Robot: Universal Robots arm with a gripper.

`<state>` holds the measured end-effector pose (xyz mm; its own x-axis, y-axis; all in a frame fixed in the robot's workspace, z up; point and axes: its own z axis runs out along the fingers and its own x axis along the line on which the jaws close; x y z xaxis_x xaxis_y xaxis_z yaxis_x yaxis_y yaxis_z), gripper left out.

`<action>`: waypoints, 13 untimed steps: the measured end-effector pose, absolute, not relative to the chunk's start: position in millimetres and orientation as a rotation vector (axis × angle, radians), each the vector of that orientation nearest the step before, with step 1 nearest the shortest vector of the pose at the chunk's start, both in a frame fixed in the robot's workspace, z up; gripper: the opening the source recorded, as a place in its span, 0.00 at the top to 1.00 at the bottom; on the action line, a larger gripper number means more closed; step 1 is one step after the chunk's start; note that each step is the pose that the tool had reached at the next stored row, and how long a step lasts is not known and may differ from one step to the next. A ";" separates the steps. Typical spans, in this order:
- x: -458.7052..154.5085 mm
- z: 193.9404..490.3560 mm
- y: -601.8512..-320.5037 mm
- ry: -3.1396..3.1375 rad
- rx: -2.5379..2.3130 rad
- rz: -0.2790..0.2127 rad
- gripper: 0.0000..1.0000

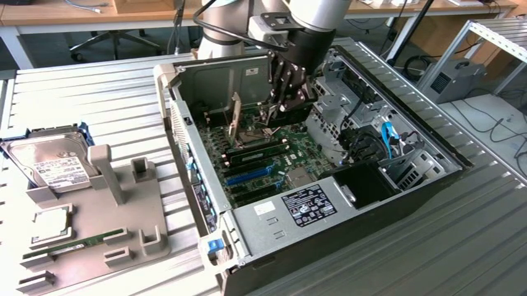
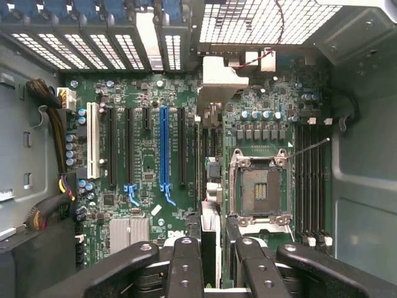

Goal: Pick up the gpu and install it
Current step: 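Insert the gpu into the slot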

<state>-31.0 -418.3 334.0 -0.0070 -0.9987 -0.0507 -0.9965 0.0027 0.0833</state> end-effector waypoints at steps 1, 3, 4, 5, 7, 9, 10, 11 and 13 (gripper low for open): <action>-31.0 334.0 -418.4 -2.208 2.197 -0.148 0.74; -31.1 334.1 -418.9 -2.208 2.197 -0.148 0.74; -31.1 334.0 -419.1 -2.208 2.197 -0.148 0.74; -31.1 334.0 -419.3 -2.208 2.197 -0.148 0.74; -31.2 334.0 -419.6 -2.208 2.197 -0.148 0.74; -31.2 334.0 -420.0 -2.208 2.197 -0.148 0.74; -31.2 334.0 -420.2 -2.208 2.197 -0.148 0.74; -31.3 334.0 -420.5 -2.208 2.197 -0.148 0.74; -31.3 334.0 -420.9 -2.208 2.197 -0.148 0.74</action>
